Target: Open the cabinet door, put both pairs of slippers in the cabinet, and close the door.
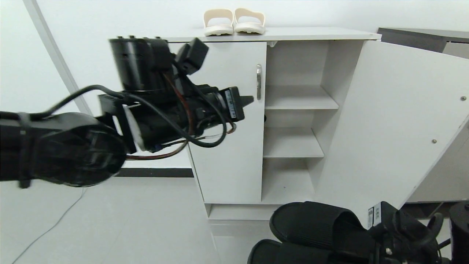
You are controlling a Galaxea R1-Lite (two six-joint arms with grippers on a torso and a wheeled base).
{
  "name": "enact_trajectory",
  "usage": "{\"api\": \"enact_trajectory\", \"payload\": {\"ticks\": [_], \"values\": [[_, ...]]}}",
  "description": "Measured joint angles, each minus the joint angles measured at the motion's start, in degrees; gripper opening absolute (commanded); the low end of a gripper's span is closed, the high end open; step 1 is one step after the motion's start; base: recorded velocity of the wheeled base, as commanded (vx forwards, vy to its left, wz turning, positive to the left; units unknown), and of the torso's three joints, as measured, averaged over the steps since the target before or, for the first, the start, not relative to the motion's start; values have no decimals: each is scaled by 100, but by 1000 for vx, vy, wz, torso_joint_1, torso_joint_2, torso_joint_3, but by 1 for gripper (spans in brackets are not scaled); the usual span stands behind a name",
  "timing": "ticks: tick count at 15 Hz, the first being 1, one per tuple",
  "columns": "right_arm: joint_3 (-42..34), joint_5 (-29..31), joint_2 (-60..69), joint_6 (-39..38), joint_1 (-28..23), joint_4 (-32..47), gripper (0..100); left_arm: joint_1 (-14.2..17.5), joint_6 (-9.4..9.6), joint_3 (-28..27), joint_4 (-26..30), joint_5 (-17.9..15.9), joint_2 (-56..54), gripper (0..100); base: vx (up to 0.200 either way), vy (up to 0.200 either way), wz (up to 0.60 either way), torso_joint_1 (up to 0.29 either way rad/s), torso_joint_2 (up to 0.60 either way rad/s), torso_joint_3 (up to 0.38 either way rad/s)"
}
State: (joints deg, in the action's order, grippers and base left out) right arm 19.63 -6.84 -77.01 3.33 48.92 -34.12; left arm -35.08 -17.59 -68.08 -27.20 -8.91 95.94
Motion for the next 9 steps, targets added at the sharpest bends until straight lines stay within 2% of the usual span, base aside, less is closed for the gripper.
{"api": "enact_trajectory", "payload": {"ticks": [2, 5, 7, 9], "values": [[222, 460, -113, -16, -306, 5, 0, 240, 30, 591, 528, 194, -864, 0, 0, 0, 0, 0, 0, 0], [625, 985, -321, -375, -577, 5, 0, 544, 251, 1538, 1445, 913, -2522, 0, 0, 0, 0, 0, 0, 0], [931, 1351, -592, -702, -634, 10, 0, 827, 457, 1975, 2359, 1381, -3778, 0, 0, 0, 0, 0, 0, 0], [1290, 1944, -975, -1113, -645, 5, 0, 1213, 774, 2288, 3307, 1876, -5052, 0, 0, 0, 0, 0, 0, 0]]}}
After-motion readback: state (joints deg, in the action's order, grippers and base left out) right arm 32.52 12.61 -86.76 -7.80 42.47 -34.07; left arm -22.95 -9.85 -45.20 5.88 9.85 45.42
